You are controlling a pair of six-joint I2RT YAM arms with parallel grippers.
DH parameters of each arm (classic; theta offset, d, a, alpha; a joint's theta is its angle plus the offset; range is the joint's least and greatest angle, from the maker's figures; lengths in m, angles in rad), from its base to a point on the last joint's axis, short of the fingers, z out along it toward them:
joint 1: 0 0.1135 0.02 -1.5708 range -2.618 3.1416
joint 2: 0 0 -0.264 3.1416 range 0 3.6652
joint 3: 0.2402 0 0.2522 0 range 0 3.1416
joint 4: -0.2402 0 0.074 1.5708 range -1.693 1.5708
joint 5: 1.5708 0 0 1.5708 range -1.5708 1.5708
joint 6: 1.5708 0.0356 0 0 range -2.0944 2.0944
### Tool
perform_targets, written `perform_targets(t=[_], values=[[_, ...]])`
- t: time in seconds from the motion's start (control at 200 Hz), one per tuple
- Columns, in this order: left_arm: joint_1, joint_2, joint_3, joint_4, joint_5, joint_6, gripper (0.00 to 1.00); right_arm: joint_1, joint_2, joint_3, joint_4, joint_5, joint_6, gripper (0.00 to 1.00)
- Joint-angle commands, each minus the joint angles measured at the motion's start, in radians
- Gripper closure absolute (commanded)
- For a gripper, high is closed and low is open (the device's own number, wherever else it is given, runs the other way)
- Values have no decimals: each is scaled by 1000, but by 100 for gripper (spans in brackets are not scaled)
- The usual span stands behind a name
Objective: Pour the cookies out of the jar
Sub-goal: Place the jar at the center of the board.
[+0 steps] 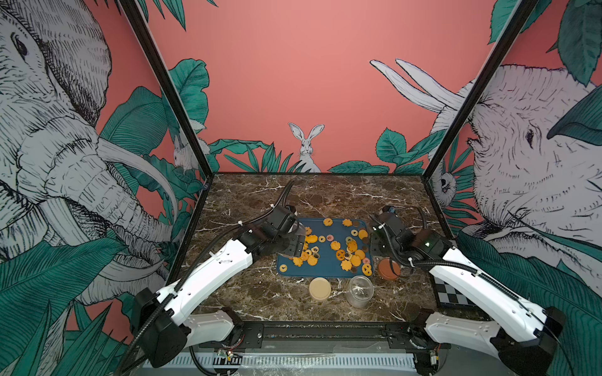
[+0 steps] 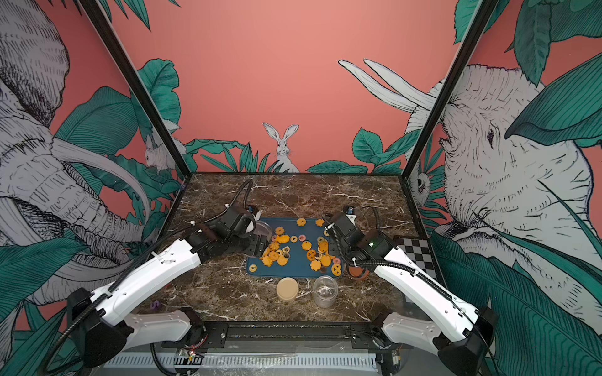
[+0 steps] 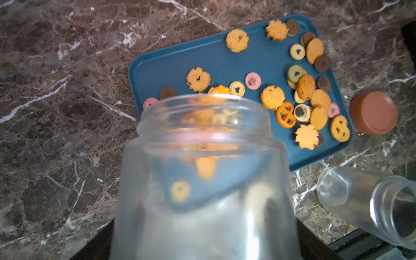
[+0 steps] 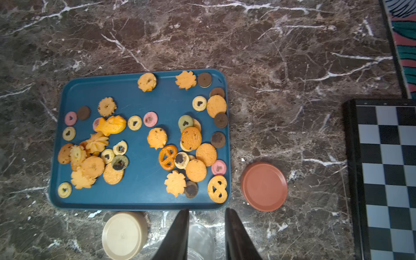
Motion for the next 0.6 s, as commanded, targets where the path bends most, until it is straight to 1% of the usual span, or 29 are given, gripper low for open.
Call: perform_targets(t=[0.0,0.095,0.265,0.38,0.47,0.545,0.56,0.575,0.595], values=[[14,-82,-38,160,3,34,100,-5,-7,5,41,-63,-1,66],[15,-130,-84,224,58,64,100,-5,-2,8,92,-144,-23,60],[16,-210,-183,380,159,100,100,-4,9,9,229,-349,-61,44],[18,-256,-264,511,234,116,100,-2,28,4,339,-518,-69,34],[18,-295,-336,631,285,129,100,18,48,6,419,-628,-67,28],[18,-325,-383,708,313,152,100,44,65,16,470,-681,-65,23],[18,-329,-388,715,313,154,100,50,69,19,475,-687,-67,19],[18,-333,-393,720,312,156,100,55,74,25,480,-692,-68,10],[18,-335,-398,726,311,161,100,62,80,35,481,-695,-70,3]])
